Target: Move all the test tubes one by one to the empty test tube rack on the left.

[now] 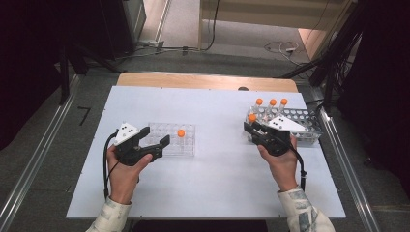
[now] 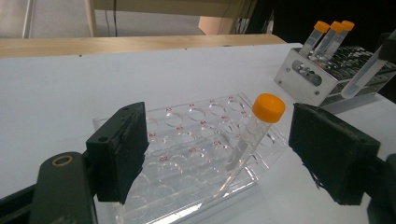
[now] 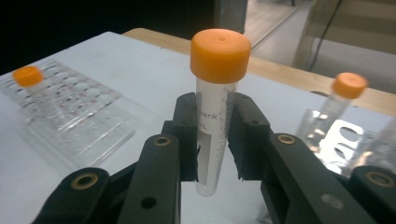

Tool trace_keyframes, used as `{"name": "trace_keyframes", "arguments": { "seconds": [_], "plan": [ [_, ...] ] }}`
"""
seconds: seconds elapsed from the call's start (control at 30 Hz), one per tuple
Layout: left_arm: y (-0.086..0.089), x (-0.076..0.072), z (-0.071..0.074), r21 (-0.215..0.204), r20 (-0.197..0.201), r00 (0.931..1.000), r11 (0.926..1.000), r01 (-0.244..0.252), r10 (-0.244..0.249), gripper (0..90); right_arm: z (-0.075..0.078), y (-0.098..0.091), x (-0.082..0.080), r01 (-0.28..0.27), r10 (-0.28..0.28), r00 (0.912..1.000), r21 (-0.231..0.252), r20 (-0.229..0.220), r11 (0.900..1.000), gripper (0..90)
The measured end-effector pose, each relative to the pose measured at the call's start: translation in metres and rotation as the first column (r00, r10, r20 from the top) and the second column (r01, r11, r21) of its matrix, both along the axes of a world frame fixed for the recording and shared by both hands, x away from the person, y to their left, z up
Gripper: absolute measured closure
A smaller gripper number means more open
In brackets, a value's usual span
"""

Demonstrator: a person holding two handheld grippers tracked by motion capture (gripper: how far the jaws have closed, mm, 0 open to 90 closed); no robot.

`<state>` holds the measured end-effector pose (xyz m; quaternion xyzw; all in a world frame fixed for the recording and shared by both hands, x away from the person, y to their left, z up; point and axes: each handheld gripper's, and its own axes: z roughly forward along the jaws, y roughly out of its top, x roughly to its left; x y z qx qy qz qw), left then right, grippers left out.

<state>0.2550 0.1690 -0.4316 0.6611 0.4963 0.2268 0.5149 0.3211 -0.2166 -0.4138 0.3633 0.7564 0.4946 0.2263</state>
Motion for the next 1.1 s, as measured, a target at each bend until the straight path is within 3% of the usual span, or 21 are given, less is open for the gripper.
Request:
{"name": "trace_keyframes", "arguments": {
  "seconds": [0.3,0.77,0.9,1.1],
  "plan": [
    [-0.007,-0.003,0.002,0.002,0.009,0.9996,0.9997,0.025,-0.025,18.8,-0.017,0.031,-0.012,-0.106,0.105,0.9937,-0.030,-0.039,0.9939,71.6],
    [-0.020,-0.012,0.012,0.008,0.045,0.9960,0.9970,0.077,-0.077,18.1,-0.035,0.079,-0.034,-0.249,0.244,0.9666,-0.061,-0.078,0.9665,71.6],
    [-0.031,-0.017,0.014,0.020,0.050,0.9918,0.9929,0.117,-0.118,18.1,-0.039,0.089,-0.039,-0.283,0.277,0.9576,-0.077,-0.080,0.9561,71.6],
    [-0.050,-0.022,0.013,0.066,0.034,0.9806,0.9795,0.190,-0.193,18.3,-0.039,0.101,-0.047,-0.319,0.314,0.9463,-0.069,-0.079,0.9453,71.6]
  ]
}}
